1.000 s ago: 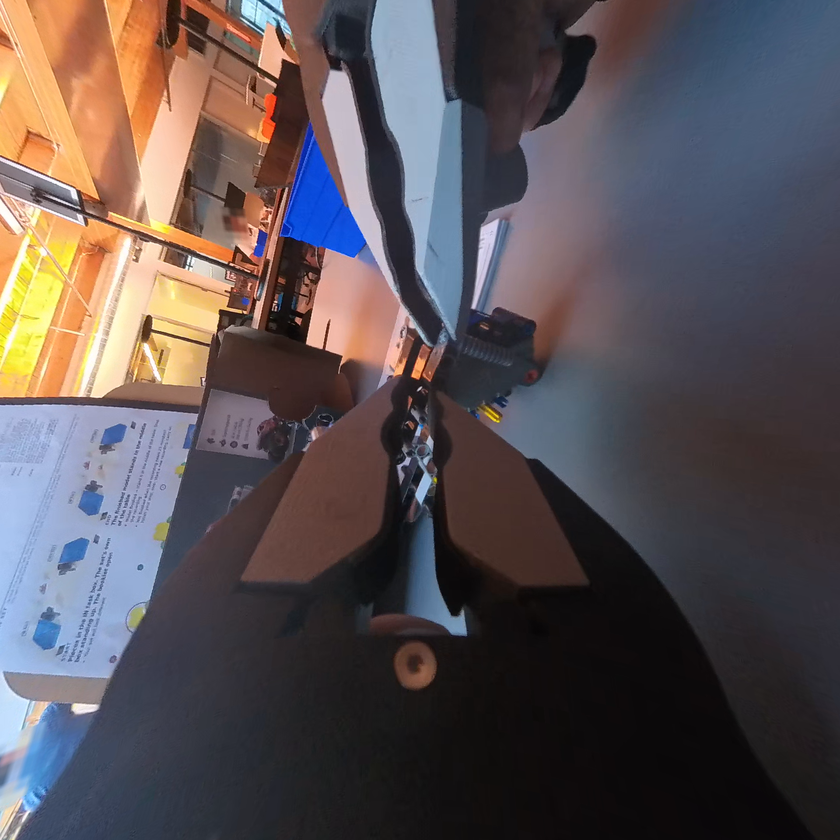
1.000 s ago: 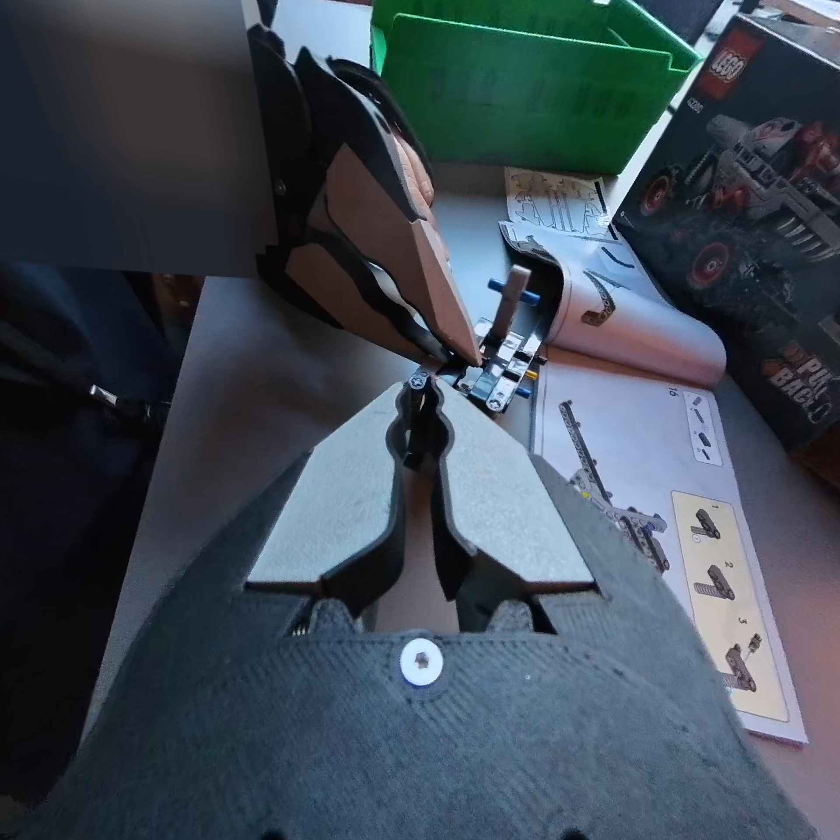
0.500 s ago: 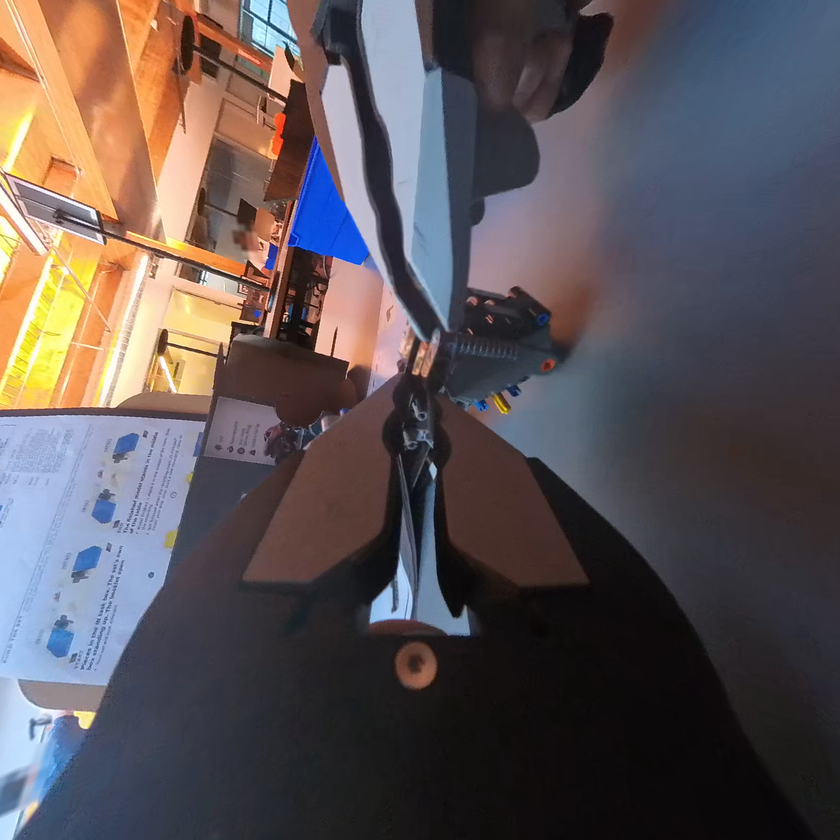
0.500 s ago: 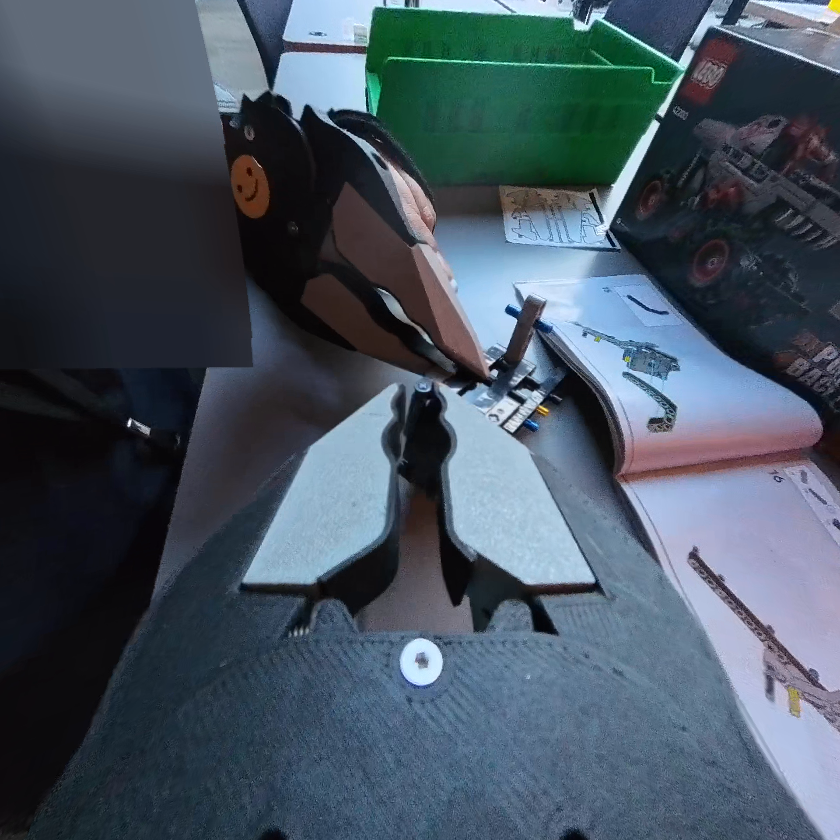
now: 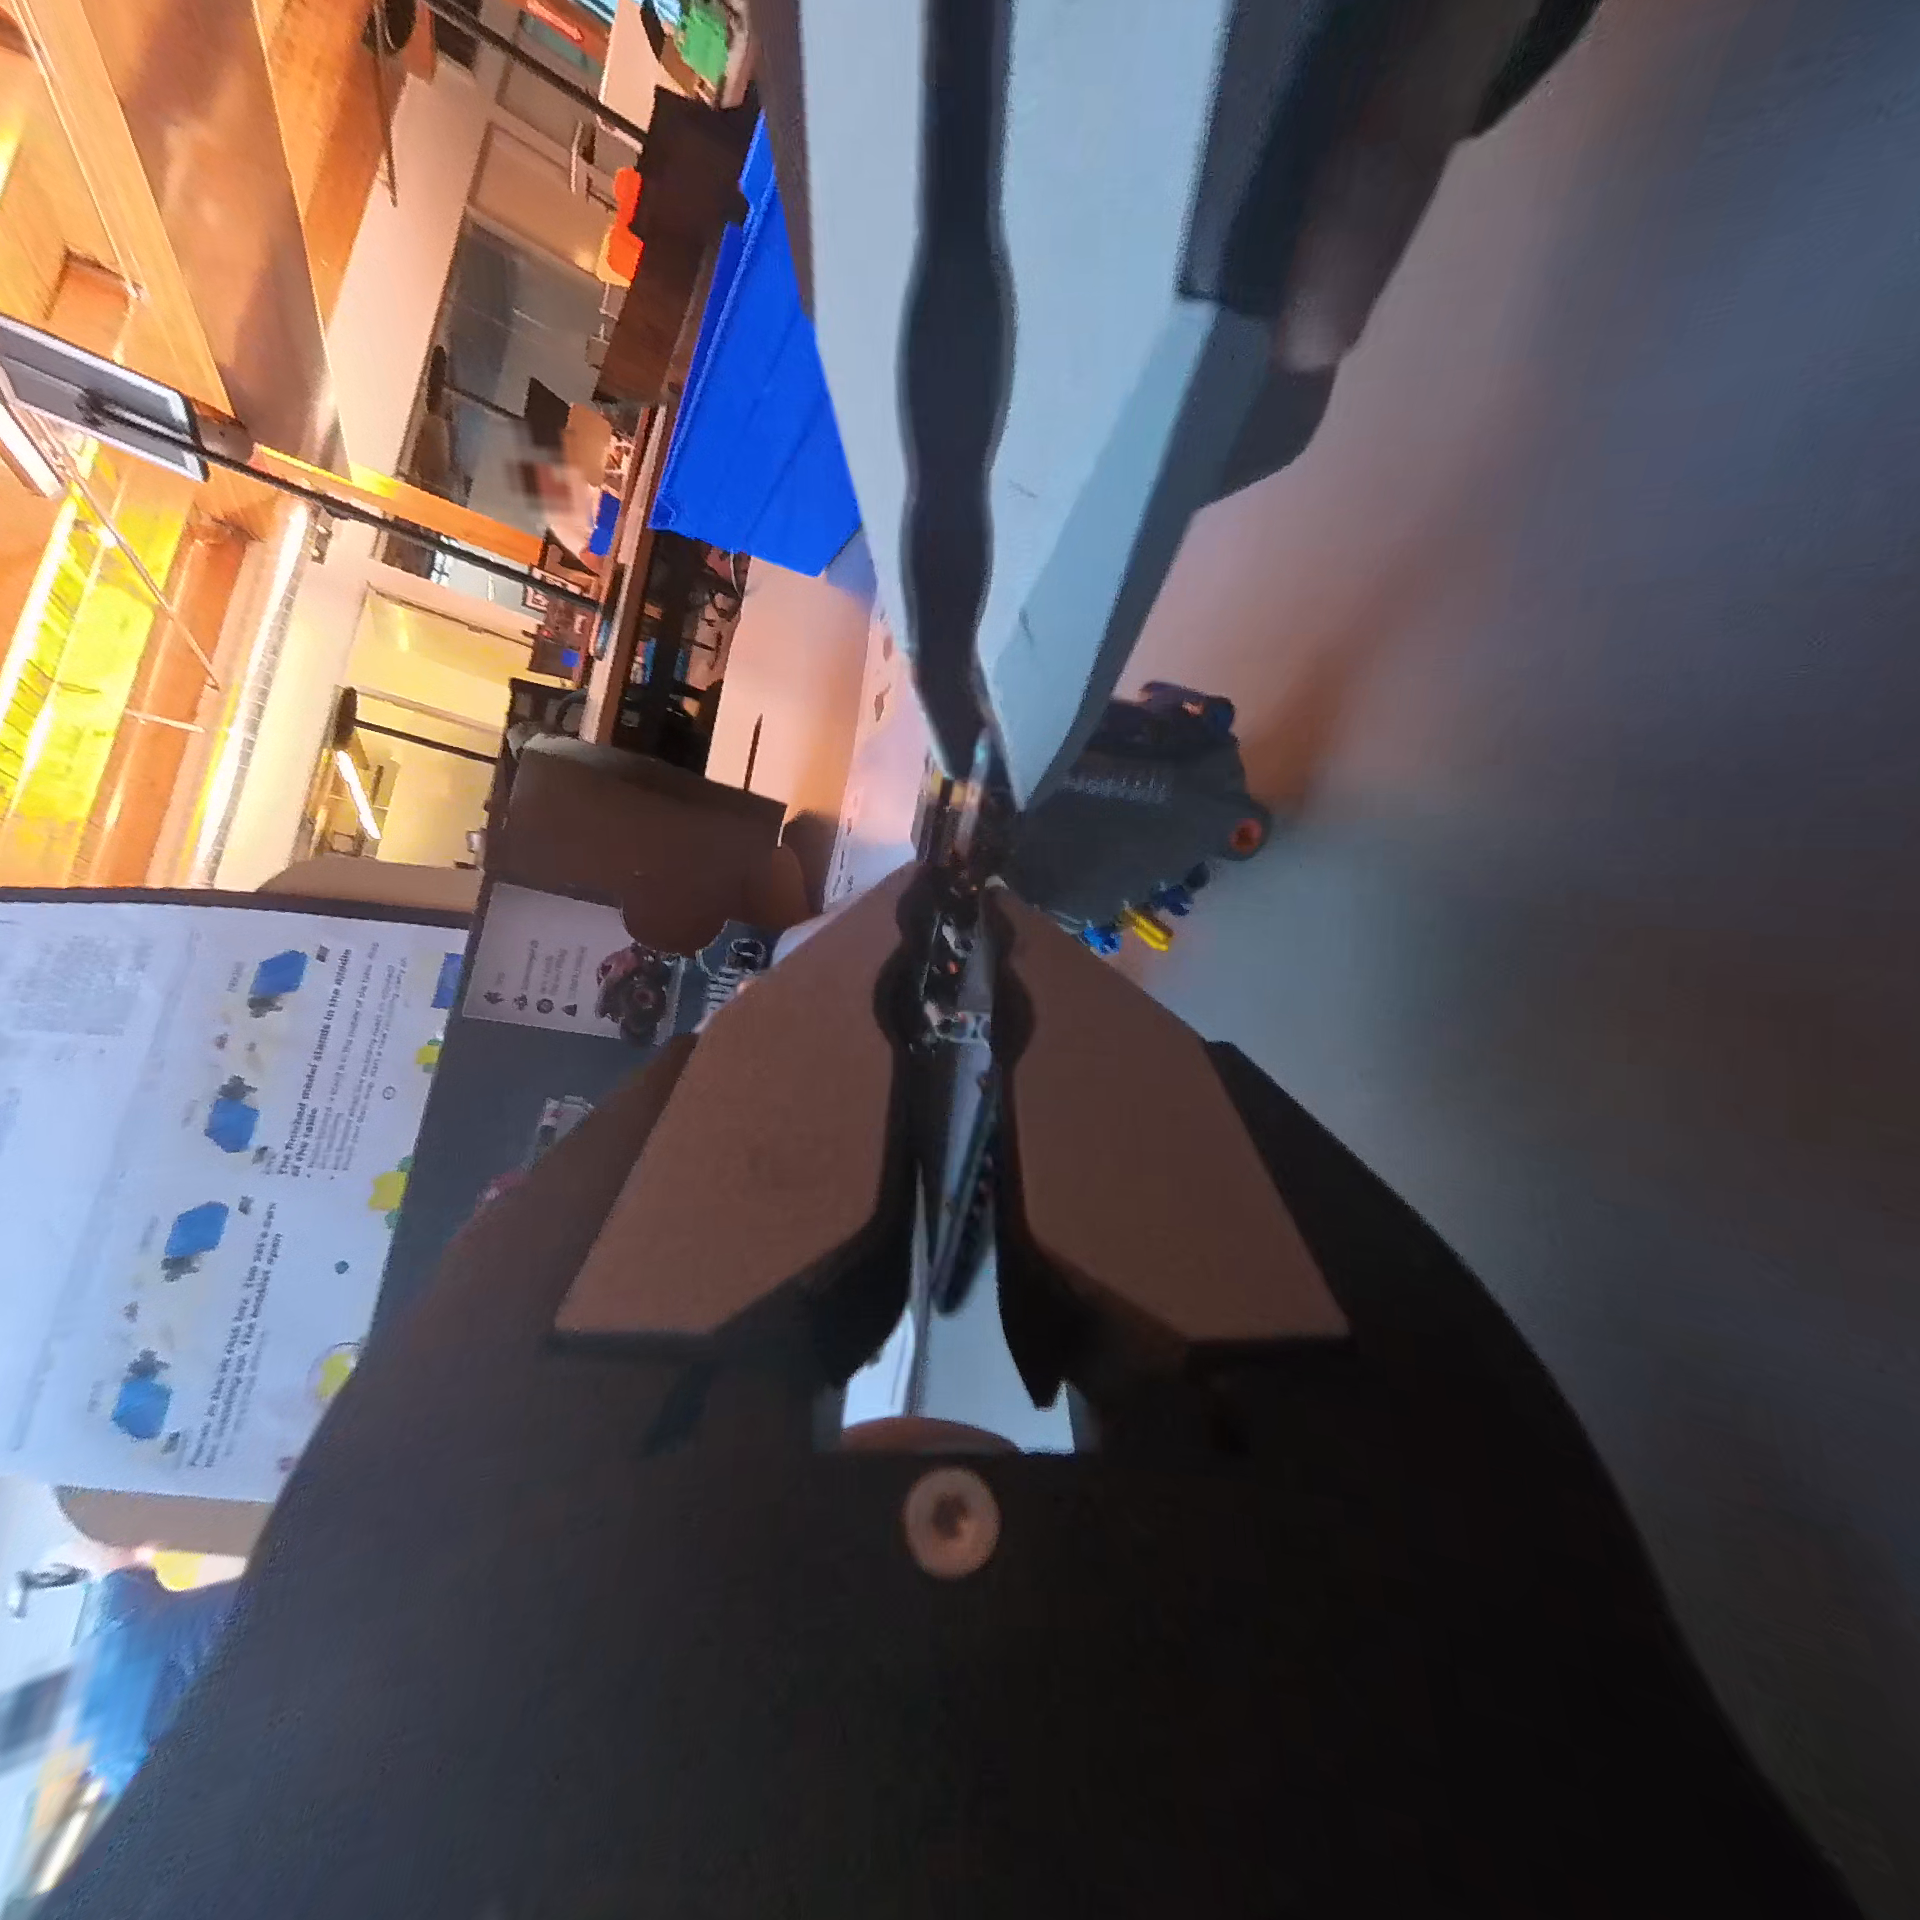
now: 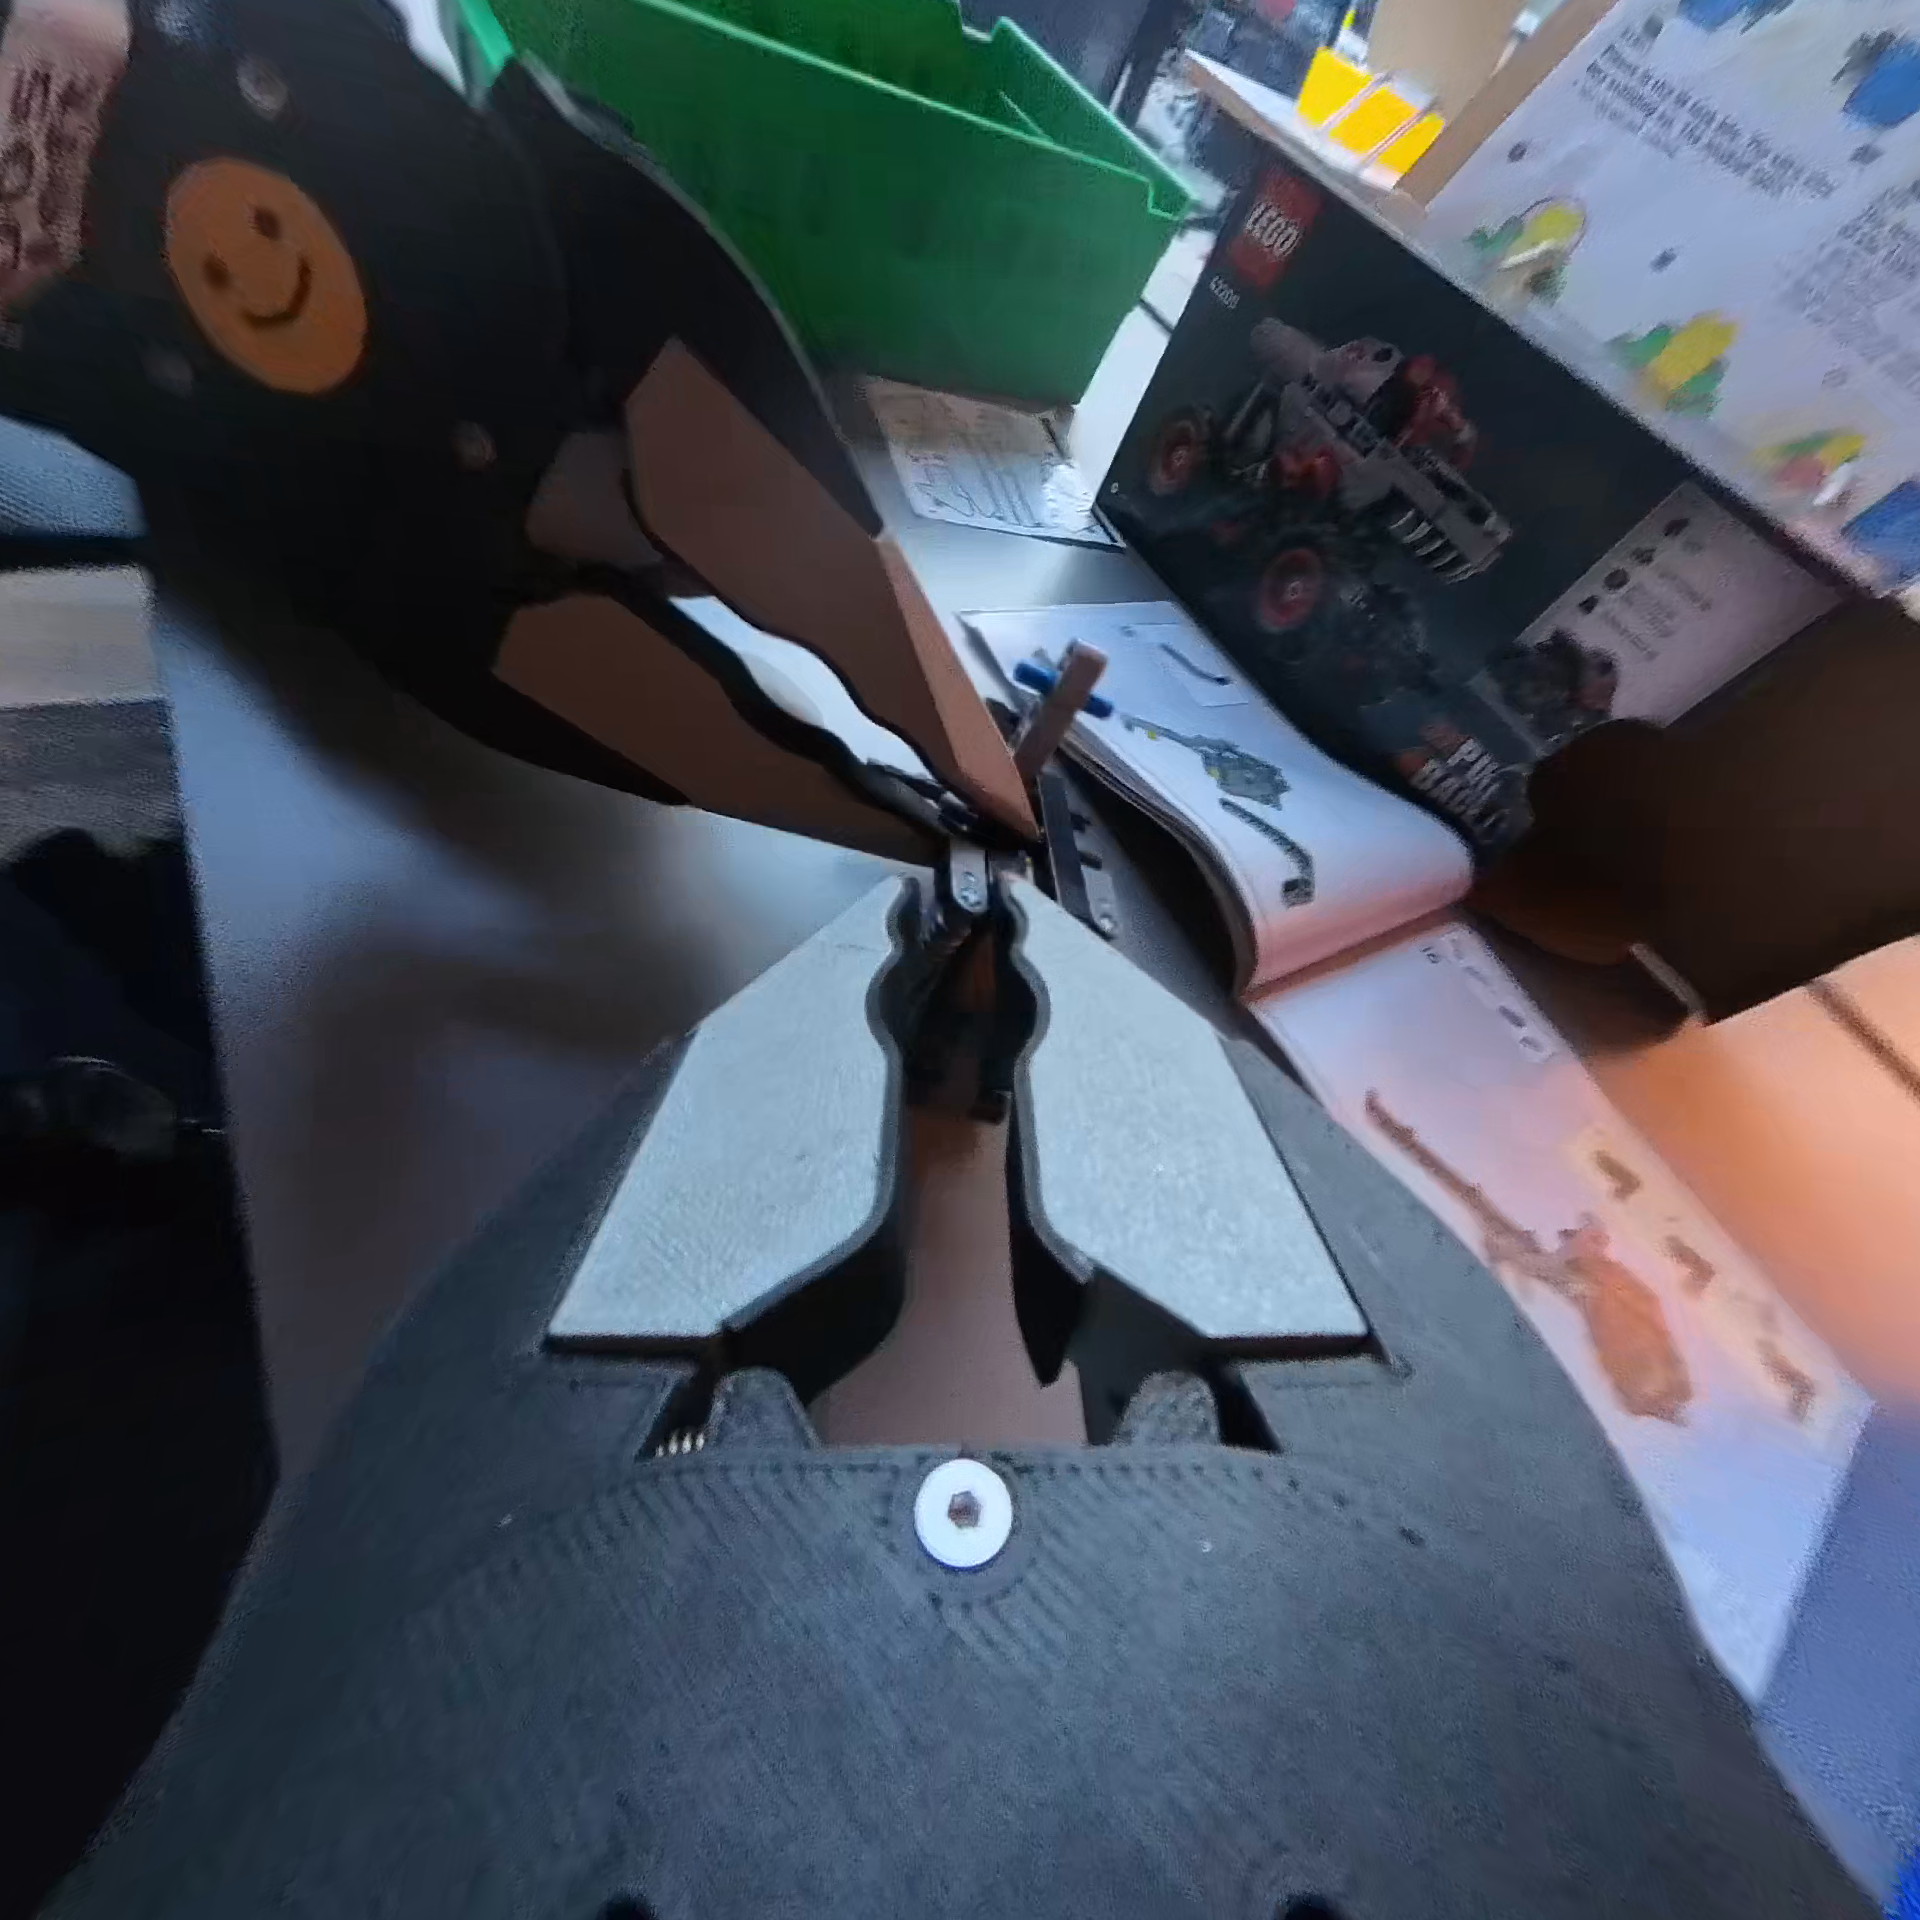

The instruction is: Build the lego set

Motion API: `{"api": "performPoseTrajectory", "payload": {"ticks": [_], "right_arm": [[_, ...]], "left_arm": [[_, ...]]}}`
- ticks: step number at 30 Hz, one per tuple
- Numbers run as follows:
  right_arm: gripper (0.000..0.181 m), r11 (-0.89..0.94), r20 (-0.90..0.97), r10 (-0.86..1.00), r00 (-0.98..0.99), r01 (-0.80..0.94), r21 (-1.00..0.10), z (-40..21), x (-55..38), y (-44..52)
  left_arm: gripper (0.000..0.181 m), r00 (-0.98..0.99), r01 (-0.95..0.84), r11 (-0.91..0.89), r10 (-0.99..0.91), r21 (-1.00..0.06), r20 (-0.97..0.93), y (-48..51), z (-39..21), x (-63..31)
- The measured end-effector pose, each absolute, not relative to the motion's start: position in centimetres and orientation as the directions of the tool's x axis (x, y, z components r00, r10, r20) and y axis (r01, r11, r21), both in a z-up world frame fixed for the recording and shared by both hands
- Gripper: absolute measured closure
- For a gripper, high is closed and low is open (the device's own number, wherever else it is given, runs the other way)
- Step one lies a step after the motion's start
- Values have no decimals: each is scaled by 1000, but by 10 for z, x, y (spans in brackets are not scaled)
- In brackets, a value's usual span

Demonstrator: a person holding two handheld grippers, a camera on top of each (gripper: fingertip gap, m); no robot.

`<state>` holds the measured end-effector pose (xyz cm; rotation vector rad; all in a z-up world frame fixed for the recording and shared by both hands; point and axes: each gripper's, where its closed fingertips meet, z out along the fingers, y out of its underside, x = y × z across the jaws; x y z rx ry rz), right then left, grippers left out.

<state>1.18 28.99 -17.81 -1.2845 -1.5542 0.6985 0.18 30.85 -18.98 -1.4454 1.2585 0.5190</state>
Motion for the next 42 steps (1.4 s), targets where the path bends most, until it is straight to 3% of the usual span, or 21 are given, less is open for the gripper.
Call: {"api": "performPoseTrajectory", "payload": {"ticks": [1,4,9,12,22,28,34,42], "right_arm": [[168,231,256,967,12,394,-890,-178,13,288],[171,159,179,984,20,375,-913,-177,15,288],[173,251,310,947,83,410,-877,-176,19,284],[172,223,280,956,84,410,-884,-177,19,278],[175,272,269,962,-55,319,-908,-179,25,249],[177,253,239,968,-81,303,-919,-178,20,243],[178,109,73,989,-132,296,-949,-178,19,248],[176,230,203,973,-109,384,-894,-180,18,250]], "left_arm": [[177,325,-893,170,-396,-416,-859,306,-189,3],[175,314,-896,178,-391,-406,-865,302,-189,5],[177,326,-887,183,-400,-423,-857,296,-187,7],[177,313,-891,193,-393,-410,-865,292,-188,9],[174,390,-858,157,-421,-488,-819,262,-191,14],[173,309,-927,95,-353,-362,-883,265,-193,6],[175,168,-971,124,-265,-206,-949,274,-192,5],[176,200,-957,143,-306,-253,-931,277,-193,5]]}}
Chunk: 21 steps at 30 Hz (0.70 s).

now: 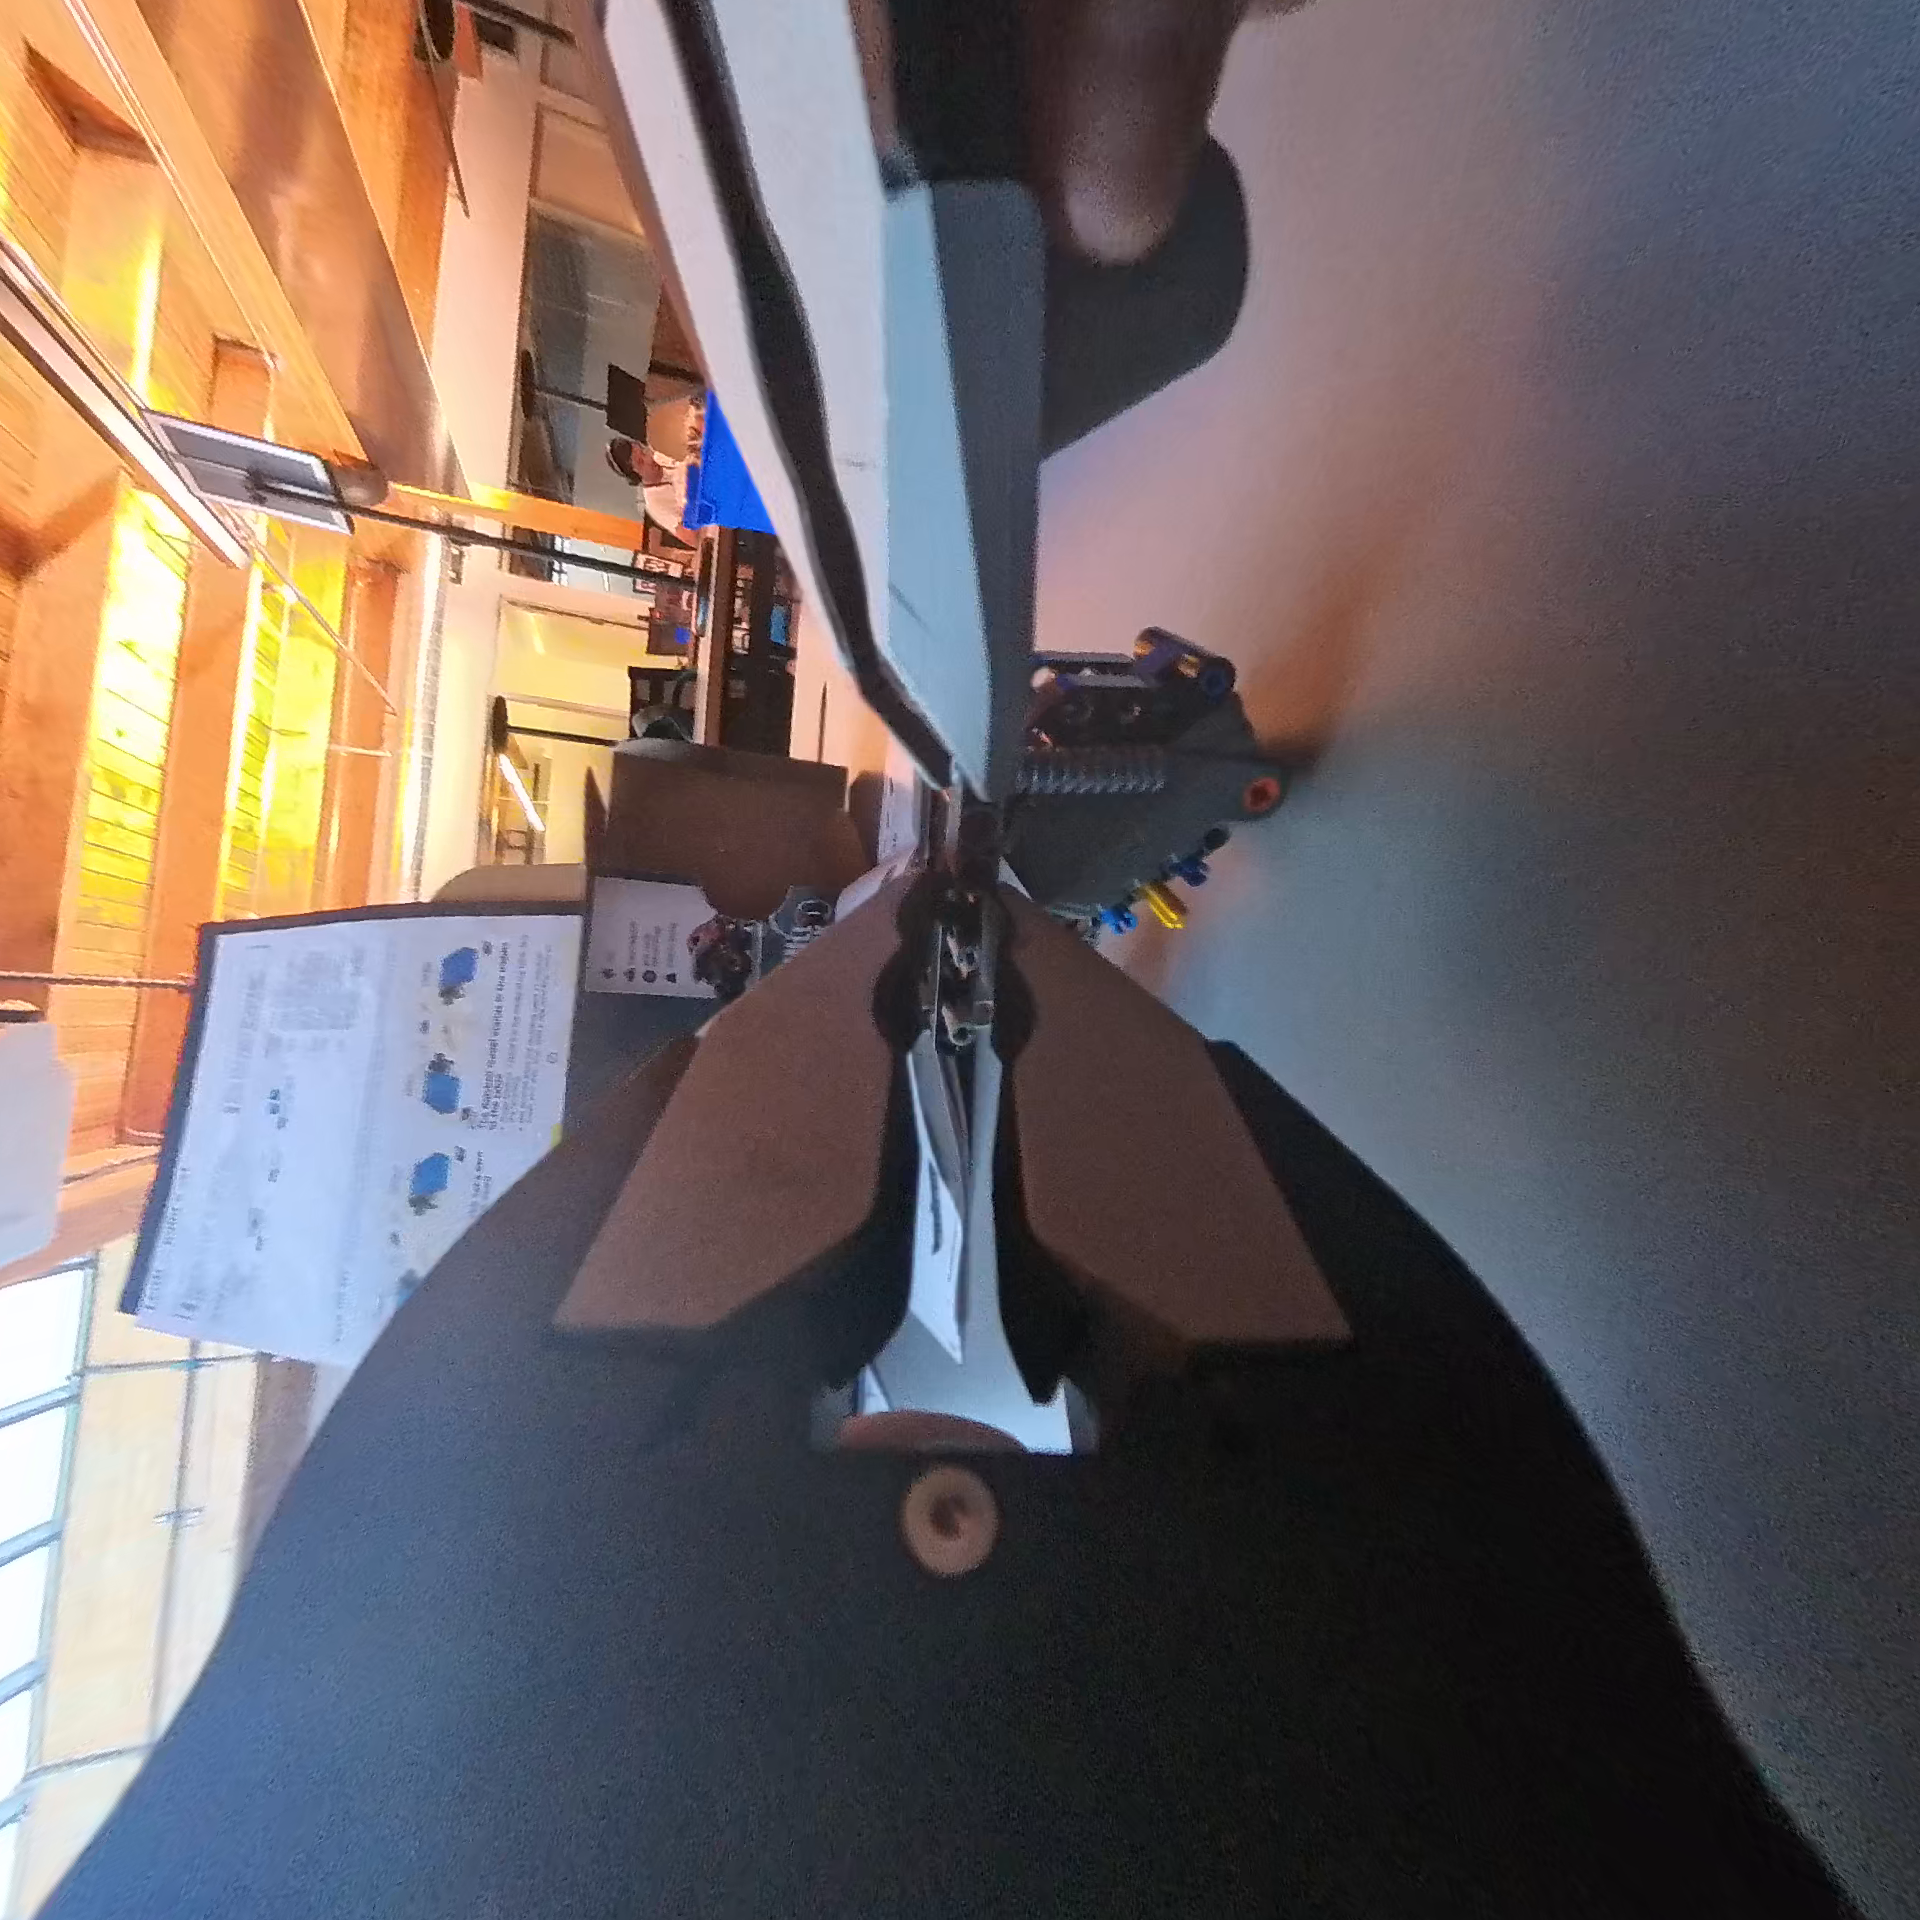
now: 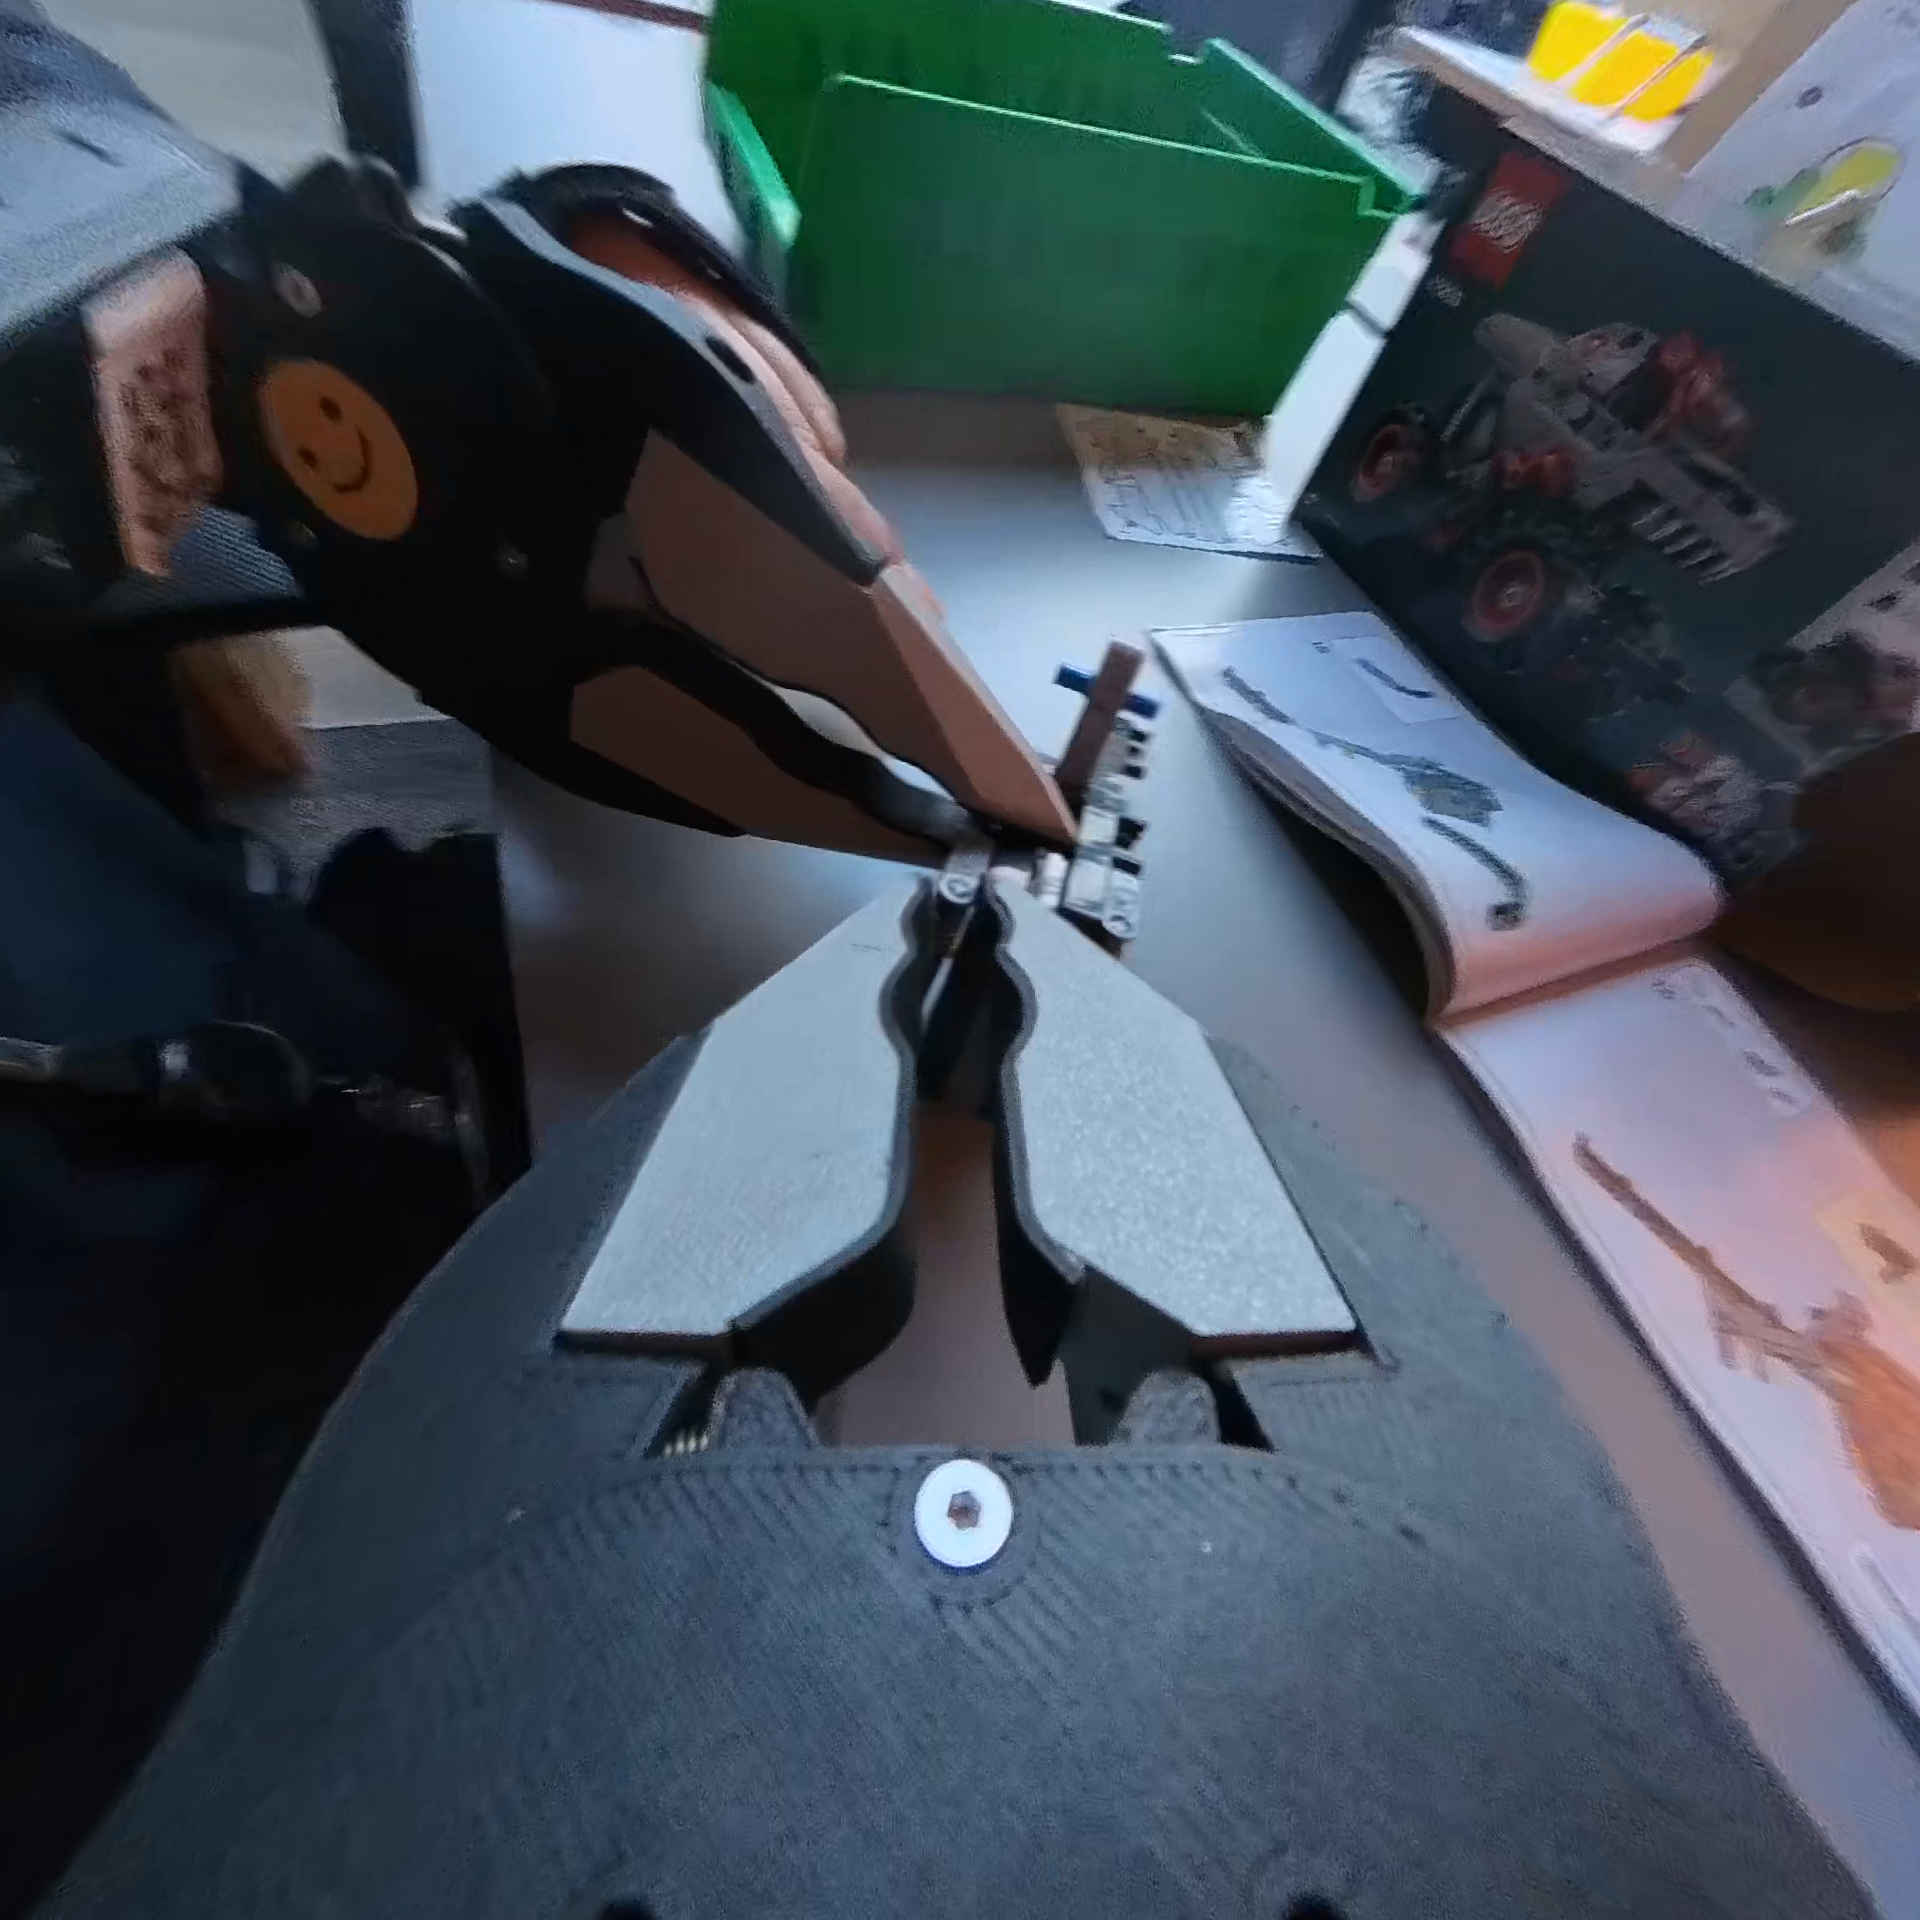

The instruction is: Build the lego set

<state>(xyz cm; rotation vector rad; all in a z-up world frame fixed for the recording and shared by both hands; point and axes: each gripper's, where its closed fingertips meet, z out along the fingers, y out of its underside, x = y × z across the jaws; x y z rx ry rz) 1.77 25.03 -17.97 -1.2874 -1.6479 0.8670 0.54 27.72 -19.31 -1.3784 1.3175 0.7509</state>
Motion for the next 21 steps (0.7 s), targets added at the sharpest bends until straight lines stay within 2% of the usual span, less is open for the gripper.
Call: {"api": "performPoseTrajectory", "payload": {"ticks": [6,7,10,17,21], "right_arm": [[176,360,408,913,16,444,-821,-178,15,253],[175,358,402,915,9,437,-825,-179,16,253],[176,218,200,976,-88,344,-913,-179,14,253],[175,392,345,920,-187,369,-843,-180,8,254],[175,390,326,918,-225,363,-846,-180,5,256]], "left_arm": [[176,266,-950,71,-334,-305,-904,278,-193,3],[176,261,-951,72,-330,-300,-907,278,-193,3],[181,266,-949,71,-338,-306,-903,277,-194,4],[176,283,-945,62,-336,-321,-898,278,-196,-1],[176,291,-940,74,-339,-334,-895,281,-196,-3]]}}
